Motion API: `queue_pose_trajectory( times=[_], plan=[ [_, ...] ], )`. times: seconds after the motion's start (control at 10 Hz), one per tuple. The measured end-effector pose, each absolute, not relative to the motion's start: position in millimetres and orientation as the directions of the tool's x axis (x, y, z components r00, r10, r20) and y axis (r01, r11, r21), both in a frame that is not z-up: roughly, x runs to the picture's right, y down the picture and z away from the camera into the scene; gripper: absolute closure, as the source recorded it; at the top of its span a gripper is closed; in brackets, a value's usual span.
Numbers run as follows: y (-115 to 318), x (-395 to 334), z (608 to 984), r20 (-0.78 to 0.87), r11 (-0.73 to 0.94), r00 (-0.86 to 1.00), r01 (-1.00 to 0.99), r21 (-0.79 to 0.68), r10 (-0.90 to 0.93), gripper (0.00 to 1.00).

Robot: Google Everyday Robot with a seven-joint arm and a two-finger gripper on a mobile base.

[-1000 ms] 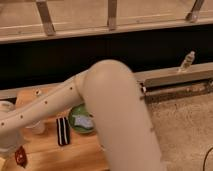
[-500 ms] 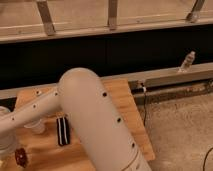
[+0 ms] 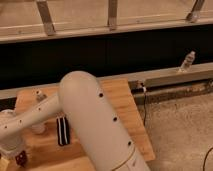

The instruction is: Place the pepper in the ceramic cup

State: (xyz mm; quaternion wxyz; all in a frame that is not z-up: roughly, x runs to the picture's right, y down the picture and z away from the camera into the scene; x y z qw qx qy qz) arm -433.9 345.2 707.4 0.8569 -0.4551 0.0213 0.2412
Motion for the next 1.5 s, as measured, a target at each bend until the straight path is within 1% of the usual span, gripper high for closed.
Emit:
queue_pose_trajectory(
  times=[0.2, 0.4, 0.6, 0.7, 0.8, 1.2, 1.5],
  plan=[
    [345, -438, 710, -0.259, 0.501, 0.874, -0.454, -0.737, 0.411, 0.37],
    [345, -442, 708, -0.250, 0.523, 0.871, -0.460, -0.718, 0.422, 0.59],
    [347, -443, 708, -0.249, 0.522, 0.869, -0.463, -0.716, 0.428, 0.77],
    [350, -443, 707, -0.245, 0.520, 0.868, -0.462, -0.719, 0.432, 0.88],
    [350, -442, 707, -0.243, 0.517, 0.866, -0.463, -0.720, 0.438, 0.93],
    [346, -438, 696, -0.200, 0.494, 0.855, -0.451, -0.743, 0.479, 0.94],
    [320, -428, 666, -0.123, 0.485, 0.839, -0.418, -0.768, 0.529, 0.94]
  ],
)
